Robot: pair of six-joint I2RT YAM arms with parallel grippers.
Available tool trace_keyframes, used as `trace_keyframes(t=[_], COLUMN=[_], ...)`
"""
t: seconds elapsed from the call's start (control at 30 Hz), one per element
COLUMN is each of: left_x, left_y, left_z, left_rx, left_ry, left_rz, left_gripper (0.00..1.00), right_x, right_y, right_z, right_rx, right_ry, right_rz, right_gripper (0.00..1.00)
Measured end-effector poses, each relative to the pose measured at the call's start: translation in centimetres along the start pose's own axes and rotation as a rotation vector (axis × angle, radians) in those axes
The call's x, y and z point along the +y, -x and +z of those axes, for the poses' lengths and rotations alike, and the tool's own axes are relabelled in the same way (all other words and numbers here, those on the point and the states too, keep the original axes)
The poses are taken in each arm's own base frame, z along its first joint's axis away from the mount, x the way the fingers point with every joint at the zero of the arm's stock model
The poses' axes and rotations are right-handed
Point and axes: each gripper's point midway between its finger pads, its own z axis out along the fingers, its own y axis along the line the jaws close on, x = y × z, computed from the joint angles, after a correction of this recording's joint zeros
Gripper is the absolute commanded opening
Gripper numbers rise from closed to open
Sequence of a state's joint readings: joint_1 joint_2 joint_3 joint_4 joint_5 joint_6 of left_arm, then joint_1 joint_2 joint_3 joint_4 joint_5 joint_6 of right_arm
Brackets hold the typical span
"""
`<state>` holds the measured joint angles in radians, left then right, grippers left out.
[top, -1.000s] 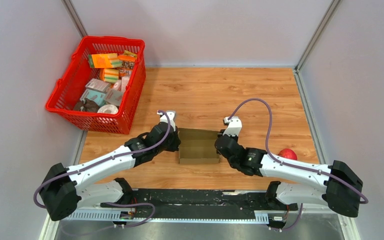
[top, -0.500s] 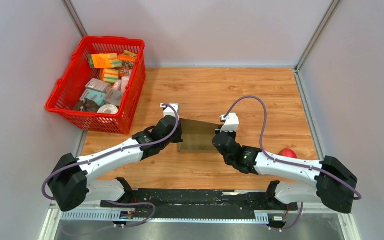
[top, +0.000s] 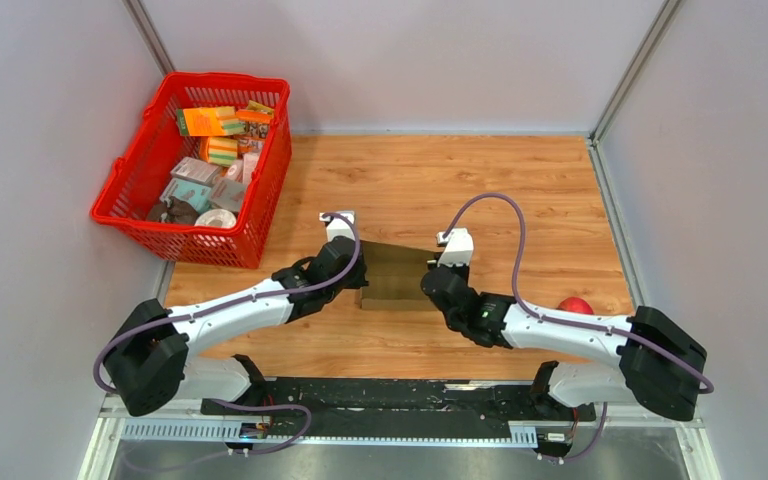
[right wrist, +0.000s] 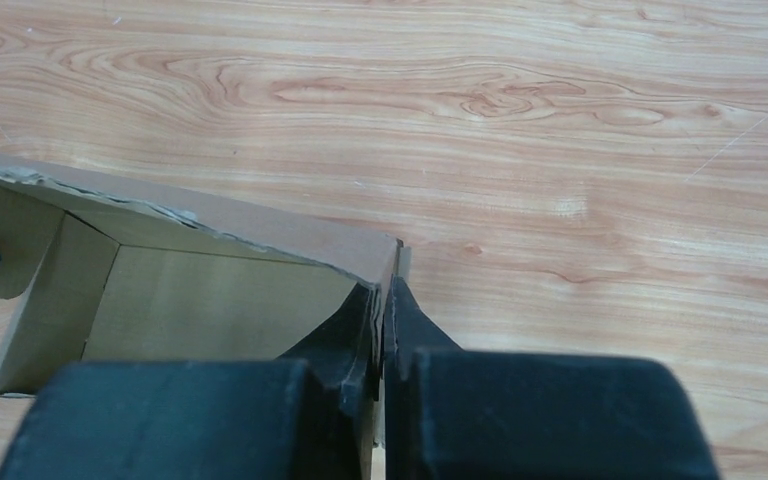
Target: Fold the paper box
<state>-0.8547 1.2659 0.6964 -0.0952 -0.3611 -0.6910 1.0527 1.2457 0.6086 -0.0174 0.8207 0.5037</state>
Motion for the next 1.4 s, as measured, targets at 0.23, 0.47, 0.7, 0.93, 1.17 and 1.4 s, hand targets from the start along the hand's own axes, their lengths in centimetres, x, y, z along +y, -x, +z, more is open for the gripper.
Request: trace_keyframes(t=[0.23, 0.47, 0.7, 0.93, 1.17, 1.4], left_x=[0.0, 0.0, -0.4, -0.8, -0.5, -0.6], left_y=[-0.1, -0.3, -0.8, -1.4, -1.5, -1.6], left_z=[0.5, 0.5, 0.2, -0.2, -0.5, -0.6], left_rx=[-0.038, -0.067, -0.083, -0.085, -0.093, -0.093], left_ry=[-0.011, -0.015, -0.010, -0.023, -0.019, -0.023], left_rz=[-0.025, -0.021, 0.016, 0.051, 0.063, 0.084], left_gripper=[0.00, 0.00, 0.00, 0.00, 0.00, 0.00], right_x=[0.0, 0.2, 0.6, 0.1, 0.1, 2.1], right_y=[-0.1, -0.6, -0.5, 0.0, 2.0, 5.4], right_z=[-0.4, -0.8, -1.8, -4.9, -7.2, -7.1], right_rx=[-0.013, -0.012, 0.014, 0.064, 0.074, 0.046], right_ry=[0.034, 0.087, 0.143, 0.246, 0.349, 0.399], right_rz=[0.025, 0.042, 0.050, 0.016, -0.058, -0.173], right_gripper=[0.12, 0.18, 0.50, 0.93, 0.97, 0.94])
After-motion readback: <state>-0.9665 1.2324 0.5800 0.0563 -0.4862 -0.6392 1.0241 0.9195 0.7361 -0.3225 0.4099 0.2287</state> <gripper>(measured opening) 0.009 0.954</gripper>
